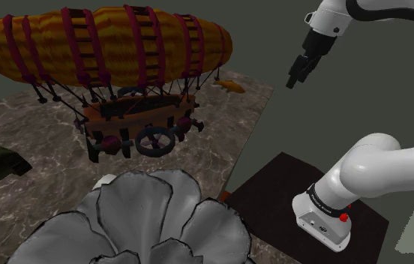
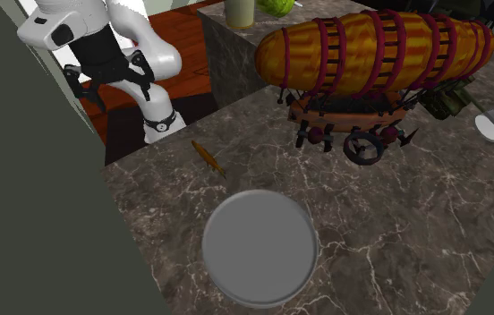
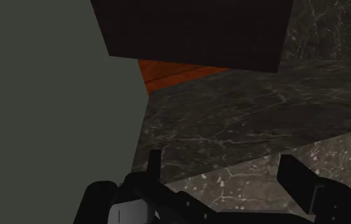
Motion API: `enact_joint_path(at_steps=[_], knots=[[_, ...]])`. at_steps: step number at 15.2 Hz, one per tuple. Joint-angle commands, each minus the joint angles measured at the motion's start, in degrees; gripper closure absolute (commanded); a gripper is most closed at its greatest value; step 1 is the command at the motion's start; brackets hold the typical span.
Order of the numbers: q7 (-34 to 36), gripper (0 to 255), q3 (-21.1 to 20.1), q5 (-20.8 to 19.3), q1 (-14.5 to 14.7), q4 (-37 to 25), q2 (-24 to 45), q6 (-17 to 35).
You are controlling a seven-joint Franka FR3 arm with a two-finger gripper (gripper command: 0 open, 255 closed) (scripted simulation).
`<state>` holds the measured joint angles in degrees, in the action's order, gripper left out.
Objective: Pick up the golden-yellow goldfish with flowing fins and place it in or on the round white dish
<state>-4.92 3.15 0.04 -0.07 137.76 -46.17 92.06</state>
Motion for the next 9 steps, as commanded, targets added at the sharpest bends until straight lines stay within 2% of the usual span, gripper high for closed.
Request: enact_joint_path(at_steps=[1, 9], knots=[[0.0, 0, 0.0, 0.0, 0.0, 0.0, 0.0, 0.0], [-1.3, 0, -5.5, 0.3, 4.8, -6.8, 13.6, 9.0]])
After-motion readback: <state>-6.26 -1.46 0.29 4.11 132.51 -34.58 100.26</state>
